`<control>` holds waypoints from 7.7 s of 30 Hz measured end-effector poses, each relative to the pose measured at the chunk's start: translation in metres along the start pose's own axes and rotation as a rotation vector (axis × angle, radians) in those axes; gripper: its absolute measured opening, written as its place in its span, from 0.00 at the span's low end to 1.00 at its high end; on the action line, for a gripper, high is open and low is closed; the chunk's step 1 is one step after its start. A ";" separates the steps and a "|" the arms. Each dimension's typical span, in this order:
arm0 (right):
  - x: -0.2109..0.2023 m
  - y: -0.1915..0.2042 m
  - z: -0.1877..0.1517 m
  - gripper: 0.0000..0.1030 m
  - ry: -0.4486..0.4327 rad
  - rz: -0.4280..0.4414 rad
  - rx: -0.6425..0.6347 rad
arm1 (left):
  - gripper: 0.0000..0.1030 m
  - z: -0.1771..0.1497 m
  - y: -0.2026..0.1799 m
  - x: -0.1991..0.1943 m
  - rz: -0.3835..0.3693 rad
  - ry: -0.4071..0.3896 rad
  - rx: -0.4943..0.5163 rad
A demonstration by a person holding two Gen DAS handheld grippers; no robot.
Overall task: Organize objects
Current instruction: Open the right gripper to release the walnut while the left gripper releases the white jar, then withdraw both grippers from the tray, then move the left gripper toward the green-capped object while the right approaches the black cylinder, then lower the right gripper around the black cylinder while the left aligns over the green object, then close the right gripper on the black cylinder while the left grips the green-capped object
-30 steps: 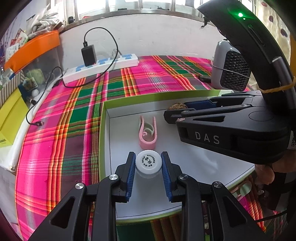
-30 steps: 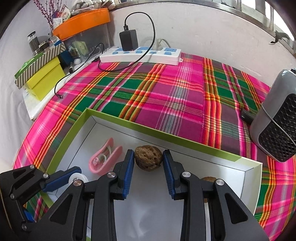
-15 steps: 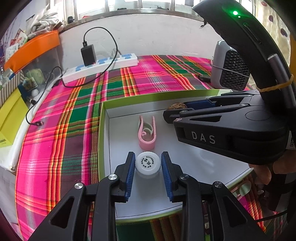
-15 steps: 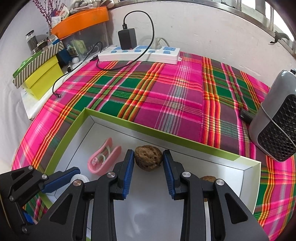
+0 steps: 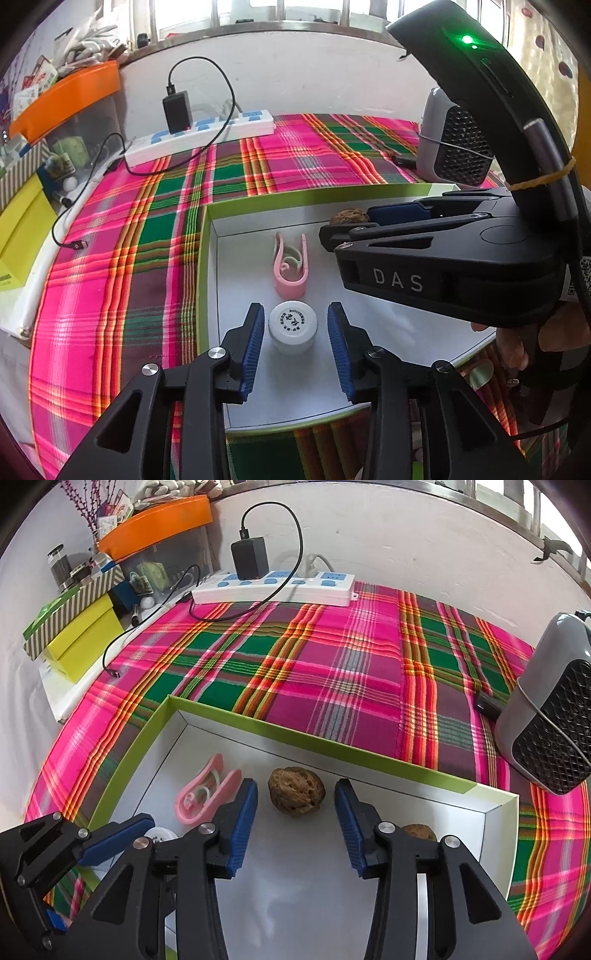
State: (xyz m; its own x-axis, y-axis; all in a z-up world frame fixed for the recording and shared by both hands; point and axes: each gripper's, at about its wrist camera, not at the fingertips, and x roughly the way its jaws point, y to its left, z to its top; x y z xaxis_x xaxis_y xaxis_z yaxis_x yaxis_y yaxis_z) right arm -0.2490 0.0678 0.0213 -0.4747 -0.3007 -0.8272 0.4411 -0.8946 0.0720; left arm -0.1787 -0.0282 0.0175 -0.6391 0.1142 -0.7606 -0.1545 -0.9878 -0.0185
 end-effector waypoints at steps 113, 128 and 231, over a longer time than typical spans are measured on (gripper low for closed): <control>-0.125 -0.021 -0.183 0.56 -0.121 -0.260 0.272 | 0.39 -0.093 -0.028 -0.078 -0.100 -0.028 0.011; -0.116 -0.026 -0.175 0.56 -0.108 -0.269 0.326 | 0.39 -0.093 -0.026 -0.079 -0.106 -0.026 0.005; -0.115 -0.061 -0.180 0.28 -0.103 -0.310 0.310 | 0.29 -0.063 -0.010 -0.038 0.028 0.000 -0.089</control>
State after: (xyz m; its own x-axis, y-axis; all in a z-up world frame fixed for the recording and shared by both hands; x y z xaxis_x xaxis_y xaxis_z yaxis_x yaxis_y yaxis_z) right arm -0.0840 0.2169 0.0115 -0.6284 -0.0205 -0.7776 0.0250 -0.9997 0.0062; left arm -0.1051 -0.0295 0.0057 -0.6421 0.0867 -0.7617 -0.0695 -0.9961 -0.0548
